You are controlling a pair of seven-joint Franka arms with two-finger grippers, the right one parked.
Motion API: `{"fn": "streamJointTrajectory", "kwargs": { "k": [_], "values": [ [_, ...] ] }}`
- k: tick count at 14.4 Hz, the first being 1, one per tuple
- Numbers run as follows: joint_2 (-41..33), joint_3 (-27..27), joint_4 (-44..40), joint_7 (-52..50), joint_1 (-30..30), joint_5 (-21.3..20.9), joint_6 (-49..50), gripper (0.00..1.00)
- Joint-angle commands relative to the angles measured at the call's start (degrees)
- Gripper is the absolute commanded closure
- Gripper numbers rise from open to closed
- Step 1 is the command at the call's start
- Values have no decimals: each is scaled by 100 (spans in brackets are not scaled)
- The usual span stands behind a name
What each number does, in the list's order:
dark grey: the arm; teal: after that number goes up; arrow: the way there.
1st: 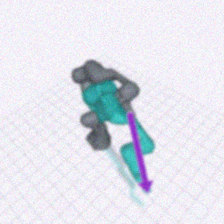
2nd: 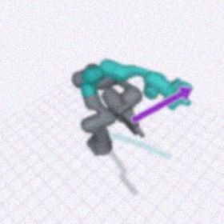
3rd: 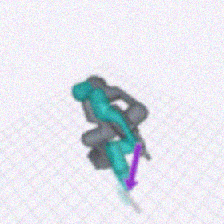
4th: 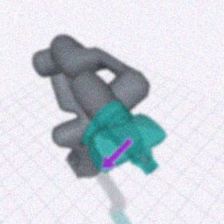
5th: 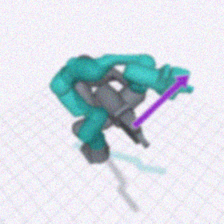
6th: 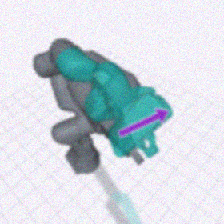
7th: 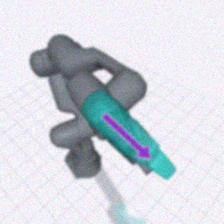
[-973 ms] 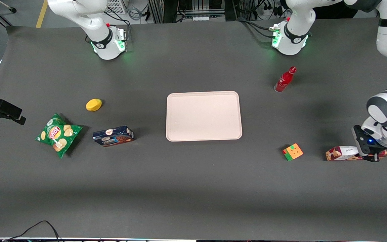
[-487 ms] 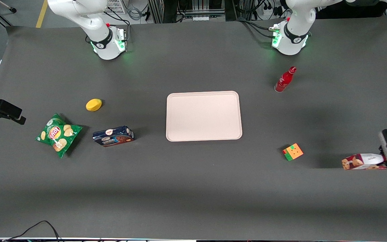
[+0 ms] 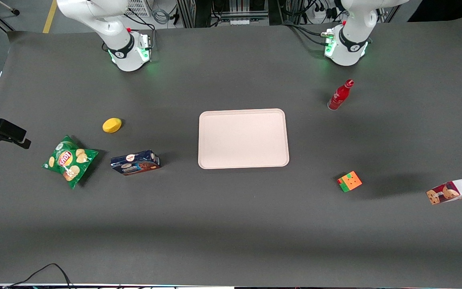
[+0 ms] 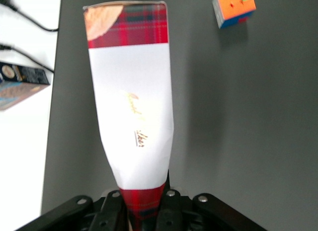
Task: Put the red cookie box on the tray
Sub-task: 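Lift the red cookie box upright with the left gripper, then carry the held cookie box toward the pink tray with the left gripper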
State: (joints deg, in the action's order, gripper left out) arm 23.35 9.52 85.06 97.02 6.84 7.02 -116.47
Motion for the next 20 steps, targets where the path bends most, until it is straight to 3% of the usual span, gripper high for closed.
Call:
{"fn": "streamJointTrajectory", "kwargs": {
  "k": [1,6,9,12,15,18,20],
  "values": [
    [-199,-160,29,-1418,-183,-131,352,89],
    [-252,-915,37,-3623,-279,-253,397,88],
    [-279,-1679,29,-5844,-350,-797,450,88],
    [-252,-2435,46,-8017,-350,-896,582,86],
    [-182,-2806,125,-9354,-507,-1027,512,86],
    [19,-3209,134,-11224,-736,-1412,477,87],
    [265,-3631,178,-12499,-754,-1912,337,87]
  ]
}}
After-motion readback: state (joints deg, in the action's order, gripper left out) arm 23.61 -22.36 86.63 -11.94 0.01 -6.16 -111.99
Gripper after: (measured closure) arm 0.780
